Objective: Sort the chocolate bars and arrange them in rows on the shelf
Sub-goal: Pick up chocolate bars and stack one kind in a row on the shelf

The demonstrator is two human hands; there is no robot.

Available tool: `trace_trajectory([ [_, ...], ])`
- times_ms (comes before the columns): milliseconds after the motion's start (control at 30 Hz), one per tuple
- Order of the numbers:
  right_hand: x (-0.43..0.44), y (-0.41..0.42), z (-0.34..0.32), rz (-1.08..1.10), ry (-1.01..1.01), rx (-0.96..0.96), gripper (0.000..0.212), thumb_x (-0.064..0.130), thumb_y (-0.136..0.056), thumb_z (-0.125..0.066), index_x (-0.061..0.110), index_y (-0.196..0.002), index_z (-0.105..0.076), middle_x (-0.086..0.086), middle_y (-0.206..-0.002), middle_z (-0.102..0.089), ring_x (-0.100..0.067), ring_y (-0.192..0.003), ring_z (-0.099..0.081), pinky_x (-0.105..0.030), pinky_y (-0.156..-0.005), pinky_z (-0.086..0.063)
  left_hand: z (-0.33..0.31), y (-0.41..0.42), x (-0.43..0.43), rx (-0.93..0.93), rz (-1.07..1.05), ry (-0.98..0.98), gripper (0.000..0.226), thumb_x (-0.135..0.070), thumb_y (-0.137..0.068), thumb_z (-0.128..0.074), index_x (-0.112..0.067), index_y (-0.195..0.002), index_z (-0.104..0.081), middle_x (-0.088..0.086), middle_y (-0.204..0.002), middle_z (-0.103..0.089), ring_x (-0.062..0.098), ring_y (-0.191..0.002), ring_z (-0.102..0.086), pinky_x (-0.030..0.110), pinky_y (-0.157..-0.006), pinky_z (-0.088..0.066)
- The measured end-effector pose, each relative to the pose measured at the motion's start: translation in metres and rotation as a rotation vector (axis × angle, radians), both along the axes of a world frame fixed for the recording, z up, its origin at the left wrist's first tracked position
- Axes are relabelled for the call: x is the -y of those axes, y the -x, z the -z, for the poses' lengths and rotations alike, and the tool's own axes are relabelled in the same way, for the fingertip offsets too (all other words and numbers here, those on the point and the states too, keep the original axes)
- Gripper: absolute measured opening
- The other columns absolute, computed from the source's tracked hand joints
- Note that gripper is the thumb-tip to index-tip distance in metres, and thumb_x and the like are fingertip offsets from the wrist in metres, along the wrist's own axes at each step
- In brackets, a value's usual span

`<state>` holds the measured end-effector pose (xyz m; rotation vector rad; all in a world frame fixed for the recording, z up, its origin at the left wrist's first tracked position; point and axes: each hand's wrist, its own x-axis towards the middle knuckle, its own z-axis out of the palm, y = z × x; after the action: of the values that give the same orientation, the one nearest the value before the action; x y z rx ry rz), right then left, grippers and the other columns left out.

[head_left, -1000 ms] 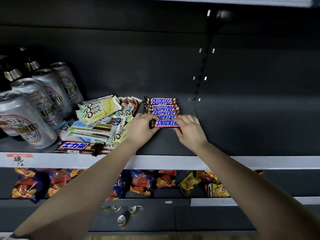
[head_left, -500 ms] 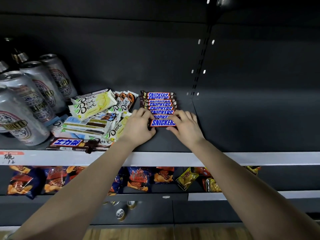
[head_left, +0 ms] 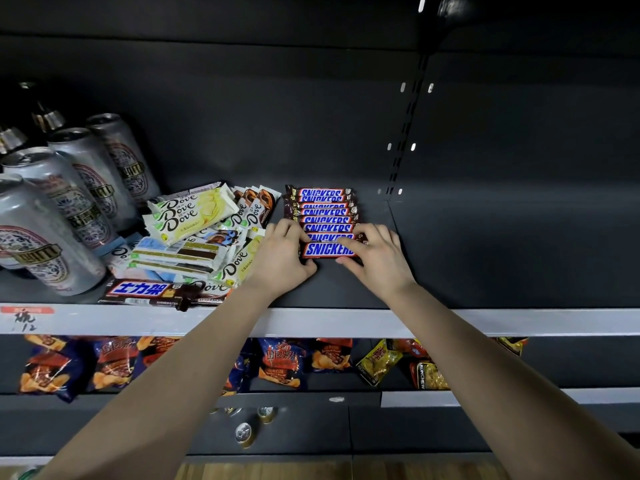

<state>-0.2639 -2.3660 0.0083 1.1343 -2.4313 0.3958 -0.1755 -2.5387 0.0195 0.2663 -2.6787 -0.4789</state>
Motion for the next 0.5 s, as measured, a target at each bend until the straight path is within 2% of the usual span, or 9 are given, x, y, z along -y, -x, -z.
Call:
trace_trajectory([
  [200, -0.0009, 0.0002, 0.0003, -0.008, 0.029, 0.041, 0.034, 0.033, -0.076, -0.075, 0.020, -0.107, -0.069, -0.013, -0.111, -0.060, -0.035, -0.103, -0.055, -0.049, -0.087, -0.044, -0.0007, 0.0002, -0.0007, 0.005, -0.022, -0.021, 0.039, -0.024, -0.072, -0.068, -0.011, -0.106, -0.057, 0.003, -0.121, -0.046, 0.021, -0.112, -0.039, 0.024, -0.093, -0.032],
  [400, -0.0022, -0.0008, -0.0030, -0.003, -0.020, 0.120, 0.036, 0.038, -0.084, -0.064, 0.026, -0.118, -0.064, -0.011, -0.126, -0.053, -0.033, -0.118, -0.044, -0.049, -0.097, -0.035, -0.0018, 0.0003, -0.0003, 0.018, -0.043, -0.077, 0.038, -0.024, -0.073, -0.069, -0.013, -0.107, -0.056, 0.002, -0.122, -0.043, 0.020, -0.114, -0.035, 0.018, -0.089, -0.025],
  [500, -0.0013, -0.0025, -0.0035, -0.009, -0.016, 0.136, 0.039, 0.043, -0.087, -0.059, 0.027, -0.123, -0.060, -0.009, -0.130, -0.049, -0.031, -0.122, -0.040, -0.050, -0.101, -0.034, -0.0013, 0.0008, 0.0001, 0.019, -0.039, -0.101, 0.041, -0.025, -0.073, -0.068, -0.015, -0.110, -0.054, 0.003, -0.123, -0.041, 0.023, -0.116, -0.034, 0.020, -0.091, -0.025],
])
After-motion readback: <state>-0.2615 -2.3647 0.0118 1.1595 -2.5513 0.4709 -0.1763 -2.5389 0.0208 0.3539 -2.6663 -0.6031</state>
